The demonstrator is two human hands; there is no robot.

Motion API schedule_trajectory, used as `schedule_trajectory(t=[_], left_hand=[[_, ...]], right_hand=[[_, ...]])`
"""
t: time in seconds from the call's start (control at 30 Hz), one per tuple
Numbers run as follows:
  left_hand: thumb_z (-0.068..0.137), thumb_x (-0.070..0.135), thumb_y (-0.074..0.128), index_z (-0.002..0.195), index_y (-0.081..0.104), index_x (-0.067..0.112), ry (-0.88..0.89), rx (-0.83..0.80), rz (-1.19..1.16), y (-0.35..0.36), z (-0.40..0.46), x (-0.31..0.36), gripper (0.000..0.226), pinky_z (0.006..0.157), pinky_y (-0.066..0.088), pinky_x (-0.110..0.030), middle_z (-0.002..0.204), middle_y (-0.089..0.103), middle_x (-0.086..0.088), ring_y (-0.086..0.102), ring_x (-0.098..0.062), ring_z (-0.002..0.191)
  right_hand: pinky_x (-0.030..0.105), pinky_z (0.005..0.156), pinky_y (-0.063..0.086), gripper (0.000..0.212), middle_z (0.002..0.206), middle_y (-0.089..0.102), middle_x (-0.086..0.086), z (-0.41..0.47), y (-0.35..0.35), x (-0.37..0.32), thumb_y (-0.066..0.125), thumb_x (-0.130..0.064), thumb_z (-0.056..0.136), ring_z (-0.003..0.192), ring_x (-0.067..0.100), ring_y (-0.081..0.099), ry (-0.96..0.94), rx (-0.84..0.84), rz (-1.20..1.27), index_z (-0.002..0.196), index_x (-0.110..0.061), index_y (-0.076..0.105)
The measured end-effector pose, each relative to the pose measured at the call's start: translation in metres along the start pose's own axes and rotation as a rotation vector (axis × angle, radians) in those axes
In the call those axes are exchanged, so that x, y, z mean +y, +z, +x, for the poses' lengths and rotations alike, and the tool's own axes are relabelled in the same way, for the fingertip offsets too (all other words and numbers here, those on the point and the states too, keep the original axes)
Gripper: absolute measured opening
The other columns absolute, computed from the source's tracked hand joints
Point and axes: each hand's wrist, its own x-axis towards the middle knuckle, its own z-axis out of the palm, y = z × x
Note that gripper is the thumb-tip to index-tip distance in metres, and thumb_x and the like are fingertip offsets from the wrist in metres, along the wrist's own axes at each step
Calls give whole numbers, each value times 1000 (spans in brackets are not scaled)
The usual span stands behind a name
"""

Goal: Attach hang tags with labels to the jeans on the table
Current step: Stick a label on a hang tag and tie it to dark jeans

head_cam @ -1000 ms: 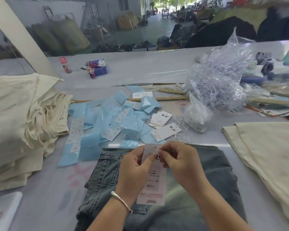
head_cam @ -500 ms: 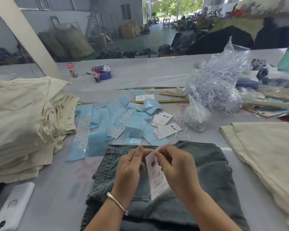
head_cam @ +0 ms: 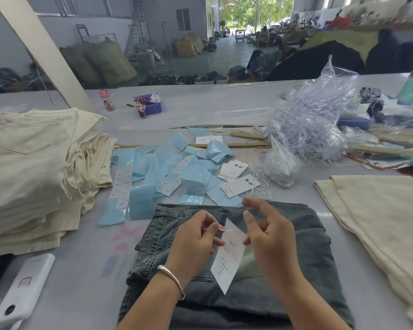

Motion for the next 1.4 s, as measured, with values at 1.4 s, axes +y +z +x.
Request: schedule_trajectory(t=[1.4], left_hand=[[77,-17,65,100,70,7,-403,24,-414,-144,-34,-165,33,73,53,-25,94,72,-7,67,-13,85]], right_hand=[[19,70,45,3,72,62,-12,-3,203,38,74,-18,82,70,1,57,9,-855,-257,79,-17,73]])
